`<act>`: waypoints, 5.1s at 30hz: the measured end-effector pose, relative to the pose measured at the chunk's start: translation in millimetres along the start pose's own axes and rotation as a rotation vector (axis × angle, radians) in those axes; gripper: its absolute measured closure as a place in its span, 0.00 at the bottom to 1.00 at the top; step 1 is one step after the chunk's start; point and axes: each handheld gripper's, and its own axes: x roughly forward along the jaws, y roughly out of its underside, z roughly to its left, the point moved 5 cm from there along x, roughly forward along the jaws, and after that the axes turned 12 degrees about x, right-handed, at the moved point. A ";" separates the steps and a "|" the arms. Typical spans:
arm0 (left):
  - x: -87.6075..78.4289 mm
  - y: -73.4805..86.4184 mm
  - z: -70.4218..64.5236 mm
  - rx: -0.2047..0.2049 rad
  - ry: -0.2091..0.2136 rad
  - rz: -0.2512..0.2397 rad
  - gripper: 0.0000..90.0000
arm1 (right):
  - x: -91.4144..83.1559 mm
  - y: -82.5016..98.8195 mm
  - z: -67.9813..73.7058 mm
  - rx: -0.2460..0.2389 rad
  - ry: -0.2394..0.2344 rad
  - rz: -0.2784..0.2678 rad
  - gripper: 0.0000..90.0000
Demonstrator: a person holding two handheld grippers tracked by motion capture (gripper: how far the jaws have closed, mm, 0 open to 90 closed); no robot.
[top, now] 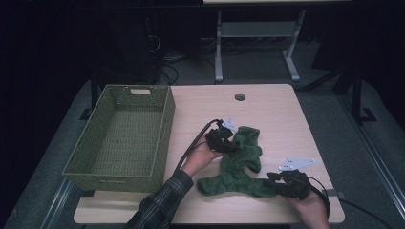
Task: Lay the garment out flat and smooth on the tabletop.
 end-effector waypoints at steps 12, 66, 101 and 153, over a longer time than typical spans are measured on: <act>-50.5 23.4 -10.0 -0.020 -0.062 -0.055 0.92 | 16.8 -13.4 8.7 0.021 0.000 0.003 0.71; -59.8 57.5 0.2 -0.166 -0.144 0.049 0.94 | 3.6 -108.2 -25.1 0.004 0.052 -0.104 0.96; -61.9 25.8 28.9 -0.165 -0.222 0.008 0.62 | 20.3 -120.2 -41.7 0.042 0.026 -0.038 0.72; -26.7 37.9 83.4 -0.161 -0.291 -0.050 0.97 | 61.0 -153.0 -78.2 0.023 0.013 0.004 0.98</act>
